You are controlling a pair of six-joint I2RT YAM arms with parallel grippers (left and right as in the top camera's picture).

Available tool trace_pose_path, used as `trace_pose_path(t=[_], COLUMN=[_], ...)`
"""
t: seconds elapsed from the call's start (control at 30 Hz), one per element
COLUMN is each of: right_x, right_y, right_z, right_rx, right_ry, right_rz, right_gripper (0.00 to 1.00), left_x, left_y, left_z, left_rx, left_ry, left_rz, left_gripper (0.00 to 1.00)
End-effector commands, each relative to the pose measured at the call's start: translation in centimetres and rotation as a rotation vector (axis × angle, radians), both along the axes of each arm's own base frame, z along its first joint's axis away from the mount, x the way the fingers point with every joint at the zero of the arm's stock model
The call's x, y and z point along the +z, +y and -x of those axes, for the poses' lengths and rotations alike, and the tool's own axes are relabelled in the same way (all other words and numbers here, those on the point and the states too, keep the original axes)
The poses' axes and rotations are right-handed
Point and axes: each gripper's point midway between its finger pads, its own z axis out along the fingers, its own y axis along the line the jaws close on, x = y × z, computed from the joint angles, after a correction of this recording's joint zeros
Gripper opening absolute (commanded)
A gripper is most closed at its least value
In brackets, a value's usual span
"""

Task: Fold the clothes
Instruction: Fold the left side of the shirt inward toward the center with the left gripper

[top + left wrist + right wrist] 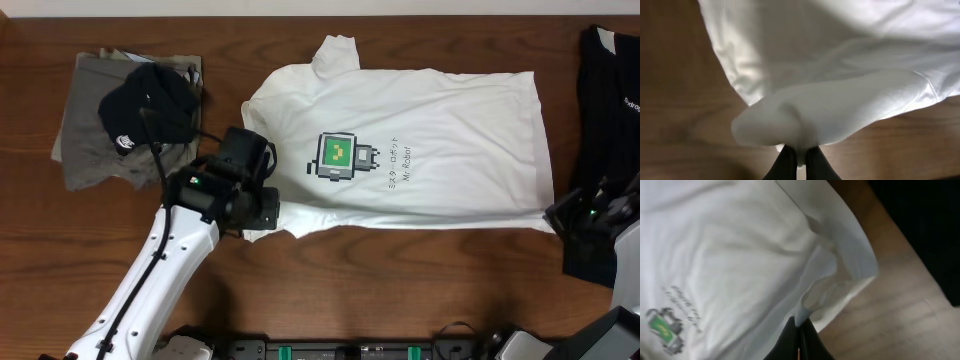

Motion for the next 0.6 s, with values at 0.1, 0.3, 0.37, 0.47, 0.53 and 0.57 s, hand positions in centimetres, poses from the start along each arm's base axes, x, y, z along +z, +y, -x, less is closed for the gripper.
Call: trace_pose_path(t=[0.1, 0.3, 0.37, 0.47, 0.53, 0.57], right_x=[1.4, 0.7, 0.2, -0.8, -1.4, -1.5], right_y=[0.2, 1.1, 1.1, 0.5, 0.2, 0.1], right_z=[-2.8, -5.9, -6.8, -7.6, -7.9, -8.1], right_rx=[-0.024, 0.005, 0.0, -0.035, -0.052, -0.053], right_ry=[-0.1, -0.147, -0.155, -0.146, -0.14, -0.142], right_rz=[-0.017, -0.012, -0.008, -0.005, -0.008, -0.007], right_gripper=[0.01, 0.01, 0.01, 0.01, 0.01, 0.01], left_x=[1.0, -0.3, -0.5, -0.5, -0.5, -0.6], left_y=[-0.4, -1.2, -1.6, -2.2, -2.2, -2.1], left_z=[-2.9, -5.3, -6.3, -8.0, -9.1, -9.6], left_rx=[-0.089, -0.159, -0.186, -0.217, -0.214, -0.208], left_ry=[-0.119, -0.161, -0.19, -0.249, -0.286, -0.297], left_rz=[-0.011, -0.027, -0.029, -0.027, -0.041, -0.047], left_gripper=[0.06, 0.06, 0.06, 0.06, 0.07, 0.06])
